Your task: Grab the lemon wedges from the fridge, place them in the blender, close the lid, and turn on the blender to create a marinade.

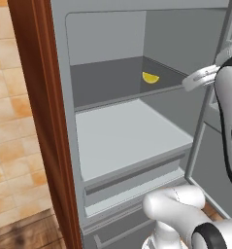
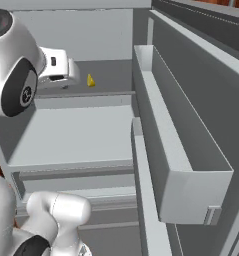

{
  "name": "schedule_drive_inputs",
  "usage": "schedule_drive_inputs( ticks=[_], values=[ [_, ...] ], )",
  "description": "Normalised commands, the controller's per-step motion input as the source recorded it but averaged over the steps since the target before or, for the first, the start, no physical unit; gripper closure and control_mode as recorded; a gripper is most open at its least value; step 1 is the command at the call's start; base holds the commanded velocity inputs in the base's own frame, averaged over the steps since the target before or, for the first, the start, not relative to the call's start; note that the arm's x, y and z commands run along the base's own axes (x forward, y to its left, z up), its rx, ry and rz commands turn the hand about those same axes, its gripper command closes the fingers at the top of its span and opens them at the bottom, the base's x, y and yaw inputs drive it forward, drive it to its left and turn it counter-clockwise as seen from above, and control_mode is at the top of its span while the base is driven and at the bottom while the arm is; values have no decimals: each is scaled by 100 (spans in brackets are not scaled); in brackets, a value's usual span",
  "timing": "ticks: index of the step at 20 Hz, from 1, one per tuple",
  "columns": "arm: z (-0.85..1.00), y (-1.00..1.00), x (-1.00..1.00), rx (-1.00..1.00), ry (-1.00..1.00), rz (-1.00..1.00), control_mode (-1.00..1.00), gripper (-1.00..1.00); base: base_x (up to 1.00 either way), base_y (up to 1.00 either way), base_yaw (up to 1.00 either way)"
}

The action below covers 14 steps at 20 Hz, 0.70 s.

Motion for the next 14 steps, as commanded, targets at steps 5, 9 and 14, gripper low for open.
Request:
schedule_drive_inputs(
  ticks=[5,9,14],
  values=[
    [-19,-4,100,0,0,0,-100,-100,0,0,0],
    [-29,0,98,0,1,2,-100,-100,0,0,0],
    [-29,0,89,0,2,5,-100,-100,0,0,0]
  ],
)
